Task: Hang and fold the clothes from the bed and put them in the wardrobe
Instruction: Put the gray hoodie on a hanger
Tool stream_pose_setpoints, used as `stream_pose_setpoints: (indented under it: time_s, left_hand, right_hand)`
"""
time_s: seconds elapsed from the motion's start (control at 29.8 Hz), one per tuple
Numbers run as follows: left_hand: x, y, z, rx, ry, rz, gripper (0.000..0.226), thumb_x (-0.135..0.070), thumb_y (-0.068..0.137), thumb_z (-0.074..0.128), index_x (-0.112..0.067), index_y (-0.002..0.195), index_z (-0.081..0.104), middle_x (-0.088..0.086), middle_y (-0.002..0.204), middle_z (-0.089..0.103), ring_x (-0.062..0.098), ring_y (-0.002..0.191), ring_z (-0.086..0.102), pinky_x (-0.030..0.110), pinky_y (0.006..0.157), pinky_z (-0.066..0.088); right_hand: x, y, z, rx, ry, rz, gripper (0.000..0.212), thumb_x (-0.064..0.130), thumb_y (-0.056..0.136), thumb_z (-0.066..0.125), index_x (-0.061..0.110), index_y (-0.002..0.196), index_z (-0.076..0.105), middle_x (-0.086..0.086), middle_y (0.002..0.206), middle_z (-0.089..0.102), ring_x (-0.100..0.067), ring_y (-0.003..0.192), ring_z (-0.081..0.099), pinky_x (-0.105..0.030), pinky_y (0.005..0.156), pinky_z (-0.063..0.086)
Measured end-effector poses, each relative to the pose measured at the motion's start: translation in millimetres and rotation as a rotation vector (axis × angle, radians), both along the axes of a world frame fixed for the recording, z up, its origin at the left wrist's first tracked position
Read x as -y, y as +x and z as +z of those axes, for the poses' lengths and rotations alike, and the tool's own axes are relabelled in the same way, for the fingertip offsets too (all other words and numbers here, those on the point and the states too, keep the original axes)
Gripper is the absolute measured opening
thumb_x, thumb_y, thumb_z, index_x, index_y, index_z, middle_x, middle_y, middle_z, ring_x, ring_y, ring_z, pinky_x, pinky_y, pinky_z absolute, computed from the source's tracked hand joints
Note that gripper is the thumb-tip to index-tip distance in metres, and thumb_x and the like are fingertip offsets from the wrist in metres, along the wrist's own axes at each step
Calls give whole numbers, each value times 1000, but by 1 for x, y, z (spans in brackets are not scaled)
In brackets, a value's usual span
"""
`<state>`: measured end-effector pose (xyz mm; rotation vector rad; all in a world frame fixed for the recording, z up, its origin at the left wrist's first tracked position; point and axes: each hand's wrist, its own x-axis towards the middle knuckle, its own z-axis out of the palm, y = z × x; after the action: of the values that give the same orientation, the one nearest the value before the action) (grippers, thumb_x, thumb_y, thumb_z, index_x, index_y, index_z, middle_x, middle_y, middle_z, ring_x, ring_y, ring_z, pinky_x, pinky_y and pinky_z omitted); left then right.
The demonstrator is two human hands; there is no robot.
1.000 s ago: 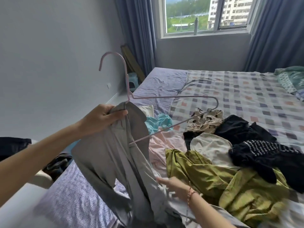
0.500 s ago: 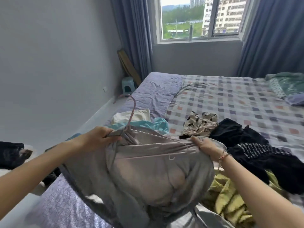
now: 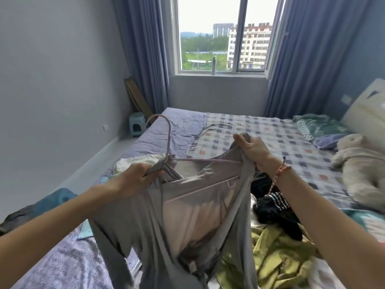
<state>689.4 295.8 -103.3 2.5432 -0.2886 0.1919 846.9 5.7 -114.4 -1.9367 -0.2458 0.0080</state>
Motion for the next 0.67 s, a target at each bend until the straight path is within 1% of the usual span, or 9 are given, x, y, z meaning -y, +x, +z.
stream_pose_setpoints:
  time_s: [0.03, 0.07, 0.13, 0.17, 0.24, 0.37, 0.5, 0.6, 0.67]
  left_hand:
    - [1, 4, 5, 1, -14, -24, 76, -75, 80, 31, -17, 112, 66, -24, 114, 62, -10, 105, 54, 12, 96, 38]
    - [-2, 4, 5, -17, 10, -17, 60, -69, 82, 34, -25, 107, 65, -41, 101, 58, -24, 98, 49, 4, 92, 36]
    - [-4, 6, 14, -59, 74, 7, 17, -47, 88, 43, -41, 82, 57, -54, 70, 49, -31, 76, 47, 1, 72, 34]
    - [-1, 4, 22, -57, 87, 5, 22, -43, 88, 44, -43, 69, 56, -50, 65, 50, -26, 69, 49, 5, 66, 34]
    - [-4, 5, 29, -79, 42, -8, 28, -43, 86, 46, -41, 63, 60, -41, 60, 54, -16, 62, 51, 9, 62, 35]
    - [-3, 2, 50, -71, -50, -57, 42, -29, 85, 52, -35, 44, 55, -31, 44, 46, -12, 49, 46, 6, 57, 35]
    - [-6, 8, 54, -76, -15, -75, 39, -30, 87, 54, 1, 63, 51, -16, 58, 44, -1, 55, 40, 10, 58, 34]
    - [-3, 19, 42, -47, 148, -65, 38, -31, 93, 53, -12, 62, 42, -11, 60, 47, 2, 58, 43, 14, 61, 36]
    - [2, 28, 27, -36, 198, -58, 38, -40, 94, 50, -17, 64, 43, 3, 70, 57, 12, 66, 48, 26, 67, 40]
  right_hand:
    - [10, 4, 9, 45, -24, -33, 40, 39, 90, 56, 3, 76, 67, -7, 71, 62, -15, 67, 57, -18, 62, 48]
    - [15, 7, 10, 58, -46, -58, 46, 43, 89, 56, -2, 82, 67, -11, 77, 65, -20, 73, 59, -25, 70, 50]
    - [29, 11, 19, 74, -104, -130, 55, 47, 87, 57, -7, 92, 65, -16, 84, 65, -24, 78, 59, -36, 75, 49]
    - [35, 10, 23, 88, -133, -137, 55, 45, 88, 56, -8, 93, 65, -16, 84, 63, -23, 78, 57, -35, 73, 47]
    - [40, 13, 29, 128, -190, -132, 53, 44, 89, 56, -8, 91, 65, -15, 82, 62, -23, 77, 56, -32, 70, 43]
    - [42, 15, 42, 172, -264, -125, 55, 47, 89, 54, -6, 89, 66, -19, 82, 65, -24, 76, 57, -38, 73, 46]
    - [42, 12, 52, 188, -284, -107, 53, 45, 91, 51, -5, 89, 67, -16, 81, 64, -21, 76, 56, -36, 73, 46]
    - [36, 8, 54, 190, -237, -72, 44, 41, 93, 51, 1, 84, 69, -13, 81, 65, -19, 76, 57, -31, 72, 44]
    - [30, 6, 55, 163, -192, -54, 44, 44, 91, 53, 4, 79, 68, -11, 77, 63, -19, 73, 56, -32, 71, 45]
